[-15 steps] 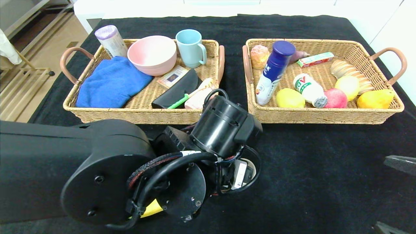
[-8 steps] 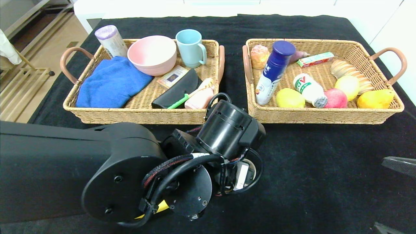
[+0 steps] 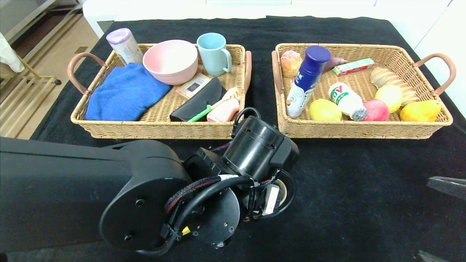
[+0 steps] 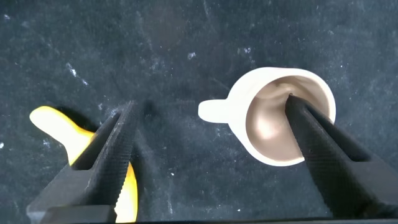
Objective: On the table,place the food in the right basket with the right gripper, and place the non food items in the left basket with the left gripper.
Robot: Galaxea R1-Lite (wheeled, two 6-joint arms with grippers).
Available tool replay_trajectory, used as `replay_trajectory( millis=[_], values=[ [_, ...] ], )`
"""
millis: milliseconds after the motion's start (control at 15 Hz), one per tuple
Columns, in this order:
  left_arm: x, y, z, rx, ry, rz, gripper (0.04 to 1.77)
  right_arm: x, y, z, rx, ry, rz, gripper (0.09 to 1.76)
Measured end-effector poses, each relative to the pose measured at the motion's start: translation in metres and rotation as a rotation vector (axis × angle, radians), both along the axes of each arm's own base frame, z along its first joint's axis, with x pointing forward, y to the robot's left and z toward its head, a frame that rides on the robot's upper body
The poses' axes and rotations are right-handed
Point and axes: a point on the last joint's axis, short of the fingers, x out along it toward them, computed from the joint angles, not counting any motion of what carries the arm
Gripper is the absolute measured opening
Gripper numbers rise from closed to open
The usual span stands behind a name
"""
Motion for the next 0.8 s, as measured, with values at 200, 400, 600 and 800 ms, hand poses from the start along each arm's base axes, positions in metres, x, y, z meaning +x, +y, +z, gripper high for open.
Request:
replay_trajectory(
  millis=[200, 400, 600, 800],
  values=[
    [0.0000, 0.0000, -0.0014, 0.003, 0.004, -0.001, 1.06, 0.0003, 0.0008, -0.0010, -0.003, 0.005, 0.005, 1.71],
    [-0.0003, 0.0002, -0.0025, 0.006, 0.008, -0.004, 0.75, 0.0006, 0.0012, -0.0018, -0.005, 0.008, 0.006, 1.71],
    [-0.0001, -0.0001, -0.0035, 0.006, 0.012, -0.006, 0.13, 0.0007, 0.0014, -0.0020, -0.006, 0.009, 0.007, 1.71],
    [0.0002, -0.0006, -0.0046, 0.008, 0.013, -0.005, 0.13, 0.0008, 0.0015, -0.0023, -0.007, 0.010, 0.008, 1.71]
  ],
)
